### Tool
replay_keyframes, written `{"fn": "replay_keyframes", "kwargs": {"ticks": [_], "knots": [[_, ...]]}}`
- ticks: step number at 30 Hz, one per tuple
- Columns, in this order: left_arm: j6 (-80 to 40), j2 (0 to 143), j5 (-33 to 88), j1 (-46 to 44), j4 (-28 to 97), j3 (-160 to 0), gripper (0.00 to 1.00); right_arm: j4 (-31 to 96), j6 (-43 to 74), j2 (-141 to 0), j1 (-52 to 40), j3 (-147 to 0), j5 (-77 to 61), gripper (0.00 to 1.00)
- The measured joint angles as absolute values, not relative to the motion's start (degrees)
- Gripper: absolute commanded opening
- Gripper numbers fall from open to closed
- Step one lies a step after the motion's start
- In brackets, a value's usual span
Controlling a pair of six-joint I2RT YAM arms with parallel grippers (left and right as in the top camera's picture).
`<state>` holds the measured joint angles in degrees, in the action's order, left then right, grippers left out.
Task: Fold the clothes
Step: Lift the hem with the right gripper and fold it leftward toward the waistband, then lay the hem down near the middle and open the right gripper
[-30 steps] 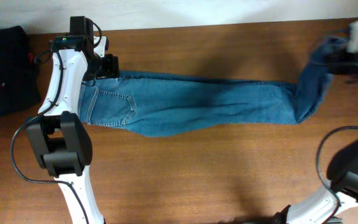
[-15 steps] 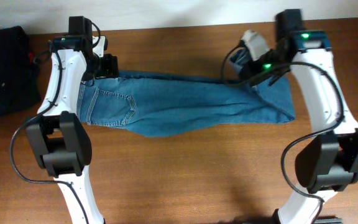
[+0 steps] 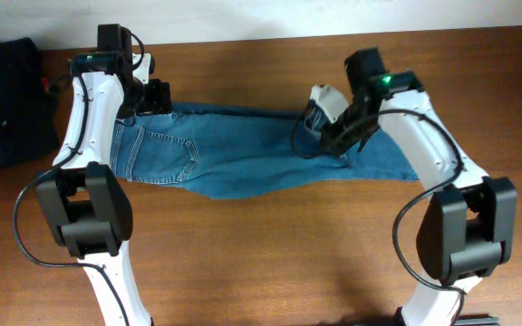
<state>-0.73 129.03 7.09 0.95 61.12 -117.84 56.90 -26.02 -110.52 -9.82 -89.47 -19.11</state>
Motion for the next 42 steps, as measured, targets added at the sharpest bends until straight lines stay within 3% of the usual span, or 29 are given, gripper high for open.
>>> {"fn": "replay_keyframes", "kwargs": {"ticks": [15,18,19,20,23,37,38,42], "knots": [[-0.73,129.03,7.11,0.95,61.65,-117.84,0.76,41.47,-24.03,-110.52,-12.67,-75.90,-19.27,0.07],[-0.75,129.03,7.11,0.95,61.73,-117.84,0.76,37.93,-22.79,-110.54,-13.08,-74.39,-19.31,0.54],[-0.73,129.03,7.11,0.95,61.73,-117.84,0.76,36.73,-22.15,-110.54,-13.32,-73.82,-19.57,0.76],[-0.73,129.03,7.11,0.95,61.76,-117.84,0.76,36.40,-22.00,-110.54,-13.47,-73.63,-19.64,0.89],[-0.73,129.01,7.11,0.95,61.93,-117.84,0.76,35.81,-20.78,-110.52,-13.82,-73.47,-20.29,0.99],[-0.73,129.01,7.11,0.95,62.17,-117.86,0.76,57.41,-18.31,-110.32,-13.65,-95.09,-20.34,0.98],[-0.75,129.03,7.11,0.95,62.26,-117.86,0.76,57.63,-17.80,-110.15,-13.65,-95.98,-19.81,0.89],[-0.73,129.03,7.11,0.95,62.98,-117.86,0.76,59.27,-14.41,-109.89,-13.65,-96.86,-15.92,0.09]]}}
